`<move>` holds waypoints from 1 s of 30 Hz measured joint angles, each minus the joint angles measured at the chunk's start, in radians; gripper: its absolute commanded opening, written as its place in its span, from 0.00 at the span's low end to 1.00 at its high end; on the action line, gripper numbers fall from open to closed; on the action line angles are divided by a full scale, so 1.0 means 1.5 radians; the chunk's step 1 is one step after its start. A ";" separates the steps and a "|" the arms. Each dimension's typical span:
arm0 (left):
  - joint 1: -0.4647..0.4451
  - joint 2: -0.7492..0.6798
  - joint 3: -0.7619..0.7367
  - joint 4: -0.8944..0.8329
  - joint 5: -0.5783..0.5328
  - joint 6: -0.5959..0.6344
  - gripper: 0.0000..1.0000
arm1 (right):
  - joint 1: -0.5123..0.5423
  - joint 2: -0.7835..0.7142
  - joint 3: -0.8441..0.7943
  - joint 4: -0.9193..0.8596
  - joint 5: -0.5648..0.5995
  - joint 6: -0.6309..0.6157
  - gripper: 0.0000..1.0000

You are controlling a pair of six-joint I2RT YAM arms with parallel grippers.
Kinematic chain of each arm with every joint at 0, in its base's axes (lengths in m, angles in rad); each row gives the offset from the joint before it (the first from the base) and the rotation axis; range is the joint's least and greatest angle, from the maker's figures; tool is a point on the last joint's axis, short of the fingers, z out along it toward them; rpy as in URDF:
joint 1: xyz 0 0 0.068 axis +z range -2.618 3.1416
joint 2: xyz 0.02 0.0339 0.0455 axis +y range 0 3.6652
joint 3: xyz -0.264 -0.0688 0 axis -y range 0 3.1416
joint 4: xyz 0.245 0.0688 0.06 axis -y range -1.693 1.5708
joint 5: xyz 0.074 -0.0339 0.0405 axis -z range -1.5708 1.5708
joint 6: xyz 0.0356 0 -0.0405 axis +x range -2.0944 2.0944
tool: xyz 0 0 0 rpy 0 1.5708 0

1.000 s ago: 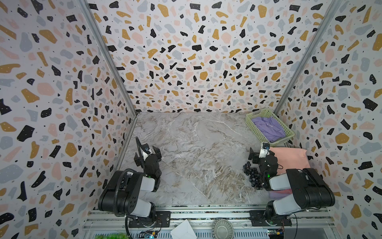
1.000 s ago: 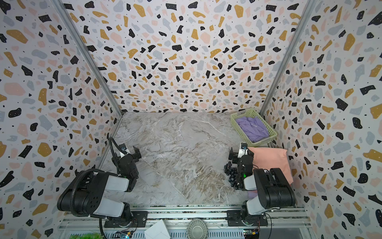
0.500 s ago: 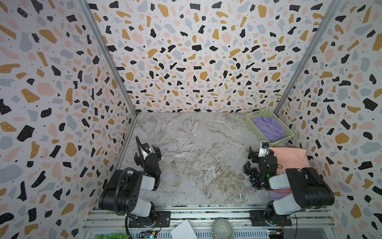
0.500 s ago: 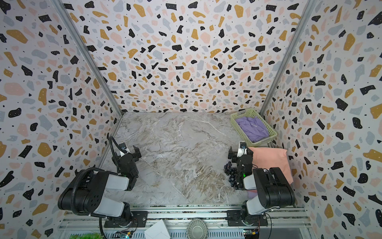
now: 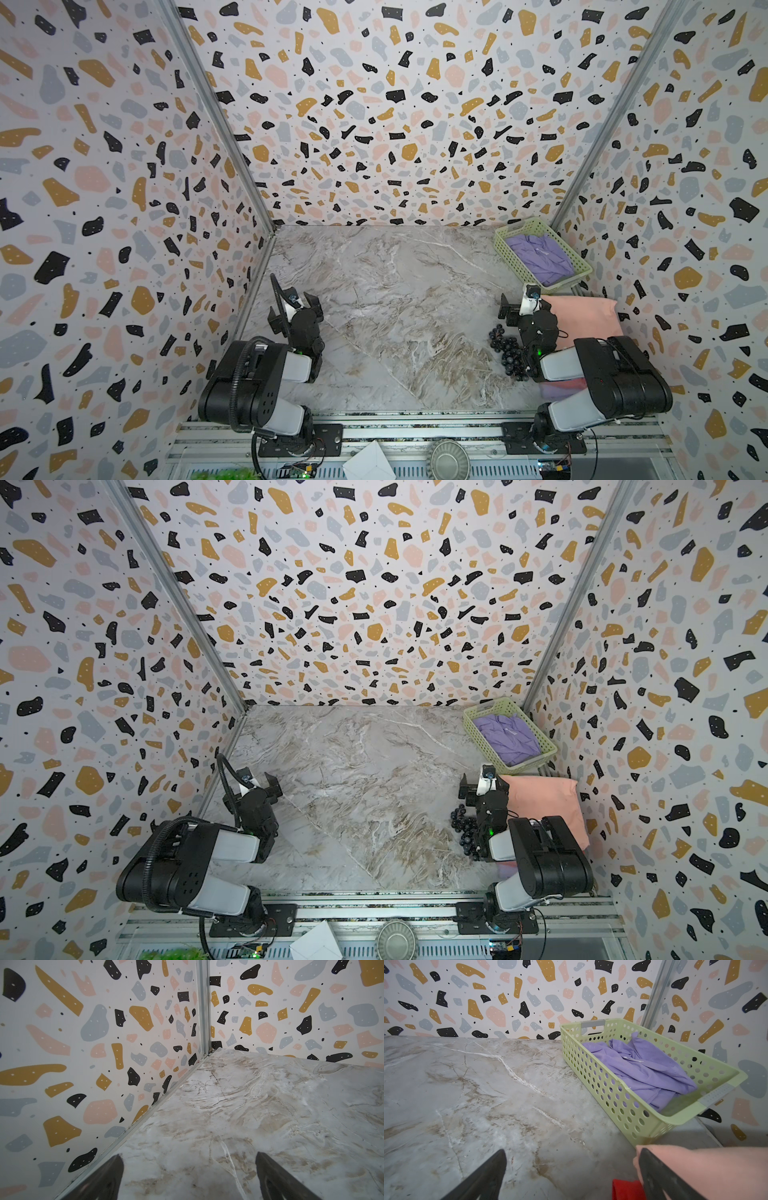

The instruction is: Fold and stack the t-shirts

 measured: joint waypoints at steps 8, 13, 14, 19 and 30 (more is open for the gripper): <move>0.000 0.000 0.000 0.000 -0.003 -0.005 0.99 | 0.001 0.000 0.000 0.000 0.000 0.000 0.99; 0.000 0.000 0.000 0.000 -0.001 -0.005 1.00 | 0.001 0.000 0.000 0.000 0.000 0.000 0.99; 0.000 0.000 0.000 0.000 0.003 -0.004 0.99 | 0.001 0.000 0.000 0.000 0.000 0.000 0.99; 0.003 0.000 0.000 0.000 0.040 0.007 0.99 | 0.001 0.000 0.000 0.000 0.000 0.000 0.99; 0.008 0.000 0.000 -0.001 0.070 0.012 0.99 | 0.001 0.000 0.000 0.000 0.000 0.000 0.99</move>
